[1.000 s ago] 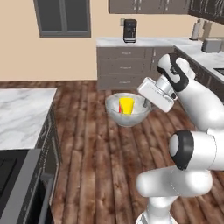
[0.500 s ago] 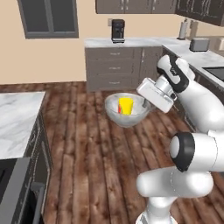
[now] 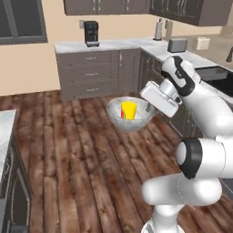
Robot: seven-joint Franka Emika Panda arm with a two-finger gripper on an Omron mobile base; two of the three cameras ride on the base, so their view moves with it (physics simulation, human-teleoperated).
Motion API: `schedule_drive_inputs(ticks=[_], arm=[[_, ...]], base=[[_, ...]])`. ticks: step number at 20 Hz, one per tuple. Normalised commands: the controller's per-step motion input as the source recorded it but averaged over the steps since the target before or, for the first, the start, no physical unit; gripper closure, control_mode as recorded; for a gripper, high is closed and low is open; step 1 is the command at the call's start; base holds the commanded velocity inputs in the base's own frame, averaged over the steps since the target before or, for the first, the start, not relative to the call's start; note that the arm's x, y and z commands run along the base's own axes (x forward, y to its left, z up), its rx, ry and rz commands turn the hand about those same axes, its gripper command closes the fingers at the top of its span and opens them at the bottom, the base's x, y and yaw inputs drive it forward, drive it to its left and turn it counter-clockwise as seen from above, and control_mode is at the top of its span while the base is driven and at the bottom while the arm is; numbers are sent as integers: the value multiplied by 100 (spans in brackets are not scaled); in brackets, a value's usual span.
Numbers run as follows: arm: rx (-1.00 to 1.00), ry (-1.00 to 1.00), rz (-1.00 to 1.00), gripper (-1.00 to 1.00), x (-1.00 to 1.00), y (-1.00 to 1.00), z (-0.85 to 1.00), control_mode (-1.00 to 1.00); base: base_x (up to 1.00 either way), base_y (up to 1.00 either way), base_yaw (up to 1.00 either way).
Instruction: Place the cup inside the bowl on the dining table and move the bowl to any counter.
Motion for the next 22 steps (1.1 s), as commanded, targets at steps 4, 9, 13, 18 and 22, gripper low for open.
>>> schedule_drive_inputs(ticks=[4, 9, 13, 18, 22], arm=[[0, 0, 0, 100, 0, 0, 0, 100], [0, 0, 0, 100, 0, 0, 0, 100], [0, 0, 0, 100, 0, 0, 0, 100], [0, 0, 0, 100, 0, 0, 0, 100], [0, 0, 0, 100, 0, 0, 0, 100]], base=[[16, -17, -33], [1, -1, -28], [12, 0, -29], [35, 7, -34], [62, 5, -35]])
